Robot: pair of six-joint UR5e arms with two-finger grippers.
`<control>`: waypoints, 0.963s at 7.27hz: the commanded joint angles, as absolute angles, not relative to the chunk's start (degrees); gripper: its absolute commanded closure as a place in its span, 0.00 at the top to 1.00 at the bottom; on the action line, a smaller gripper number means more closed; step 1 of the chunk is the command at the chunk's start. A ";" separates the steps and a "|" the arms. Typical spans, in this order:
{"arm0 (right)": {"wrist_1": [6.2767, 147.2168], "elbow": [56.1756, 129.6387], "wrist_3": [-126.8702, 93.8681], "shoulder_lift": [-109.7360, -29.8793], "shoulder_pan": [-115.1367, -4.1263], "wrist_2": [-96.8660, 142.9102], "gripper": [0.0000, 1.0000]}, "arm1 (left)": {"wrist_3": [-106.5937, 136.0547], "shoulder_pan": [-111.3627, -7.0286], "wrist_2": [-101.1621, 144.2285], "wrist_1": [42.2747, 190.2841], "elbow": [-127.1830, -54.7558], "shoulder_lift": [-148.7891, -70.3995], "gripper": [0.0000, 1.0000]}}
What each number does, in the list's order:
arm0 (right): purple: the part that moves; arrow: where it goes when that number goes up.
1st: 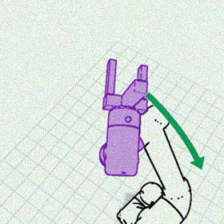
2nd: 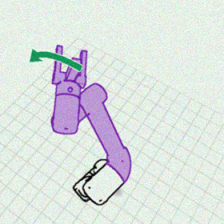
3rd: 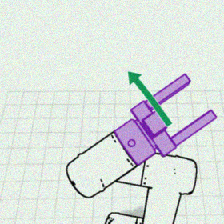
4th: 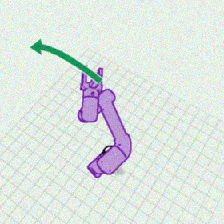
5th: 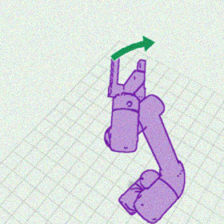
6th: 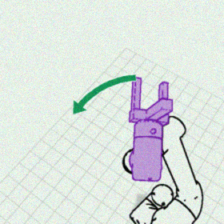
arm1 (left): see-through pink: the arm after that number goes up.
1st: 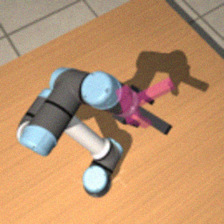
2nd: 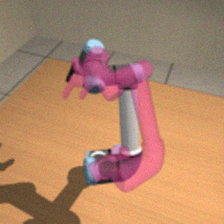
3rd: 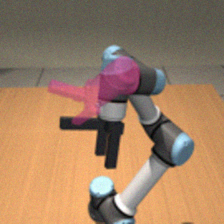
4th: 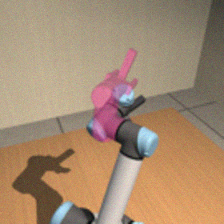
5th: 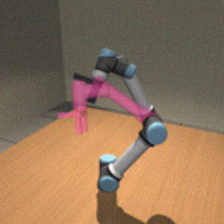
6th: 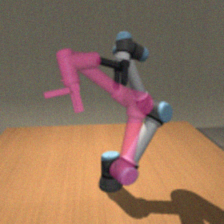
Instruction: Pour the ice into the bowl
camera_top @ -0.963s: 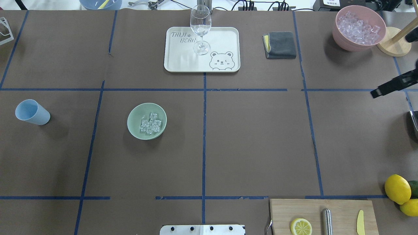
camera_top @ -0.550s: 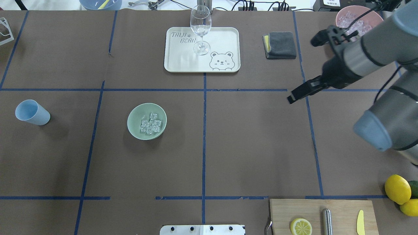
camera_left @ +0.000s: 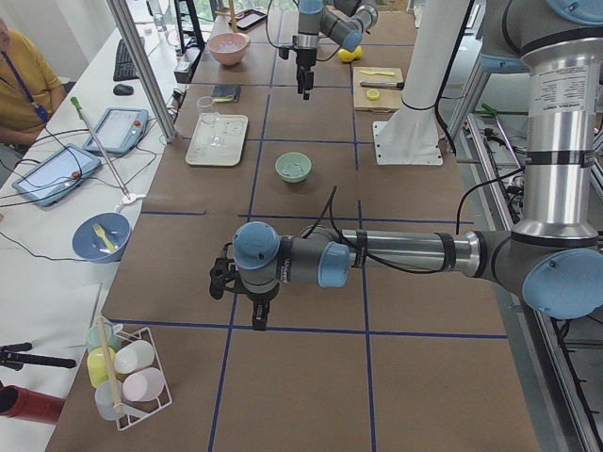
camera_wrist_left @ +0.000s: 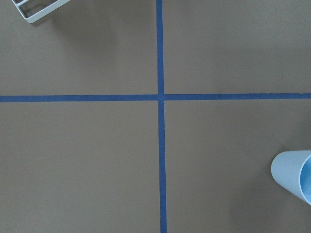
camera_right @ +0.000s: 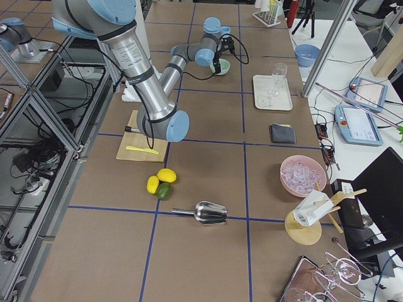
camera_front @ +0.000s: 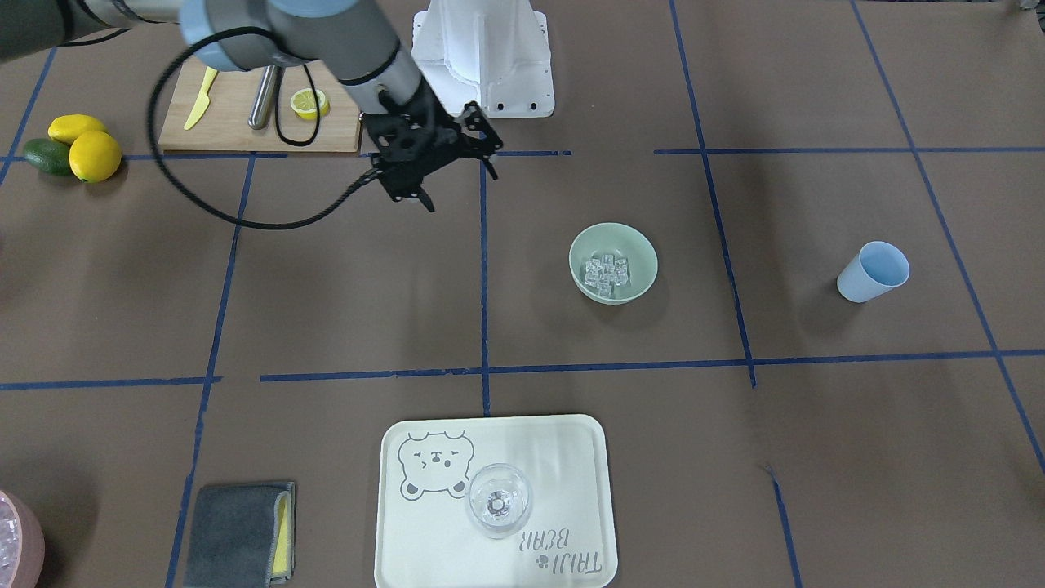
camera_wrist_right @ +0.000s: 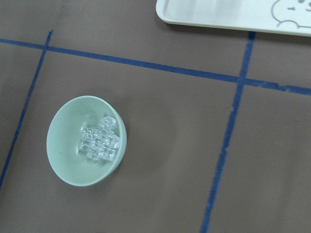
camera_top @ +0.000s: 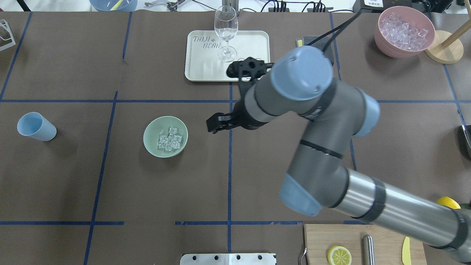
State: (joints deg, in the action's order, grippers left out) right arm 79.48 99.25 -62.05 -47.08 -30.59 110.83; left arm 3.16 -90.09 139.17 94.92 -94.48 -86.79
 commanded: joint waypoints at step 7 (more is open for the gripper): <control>77.61 66.28 -66.97 -28.83 -24.35 101.86 0.59 | 3.25 -90.09 139.22 94.92 -94.48 -86.75 1.00</control>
State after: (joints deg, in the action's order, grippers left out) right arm 77.73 67.21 -66.92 -29.17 -24.46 101.55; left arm 3.25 -90.09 139.22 94.92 -94.46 -86.75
